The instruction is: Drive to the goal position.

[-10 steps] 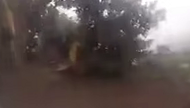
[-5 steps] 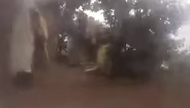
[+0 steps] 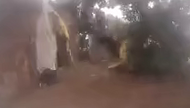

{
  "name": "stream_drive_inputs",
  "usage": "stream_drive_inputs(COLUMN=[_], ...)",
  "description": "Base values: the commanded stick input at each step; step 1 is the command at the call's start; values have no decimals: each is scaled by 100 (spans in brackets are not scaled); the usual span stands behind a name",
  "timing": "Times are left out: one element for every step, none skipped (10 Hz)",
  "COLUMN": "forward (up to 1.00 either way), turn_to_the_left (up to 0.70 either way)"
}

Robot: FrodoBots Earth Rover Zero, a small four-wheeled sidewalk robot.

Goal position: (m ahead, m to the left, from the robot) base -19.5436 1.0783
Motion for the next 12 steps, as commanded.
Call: stream_drive_inputs(forward=[0,0,21,54,70,70,70,70,70,70,70,70], turn_to_the_left=[0,0,0,0,0,0,0,0,0,0,0,0])
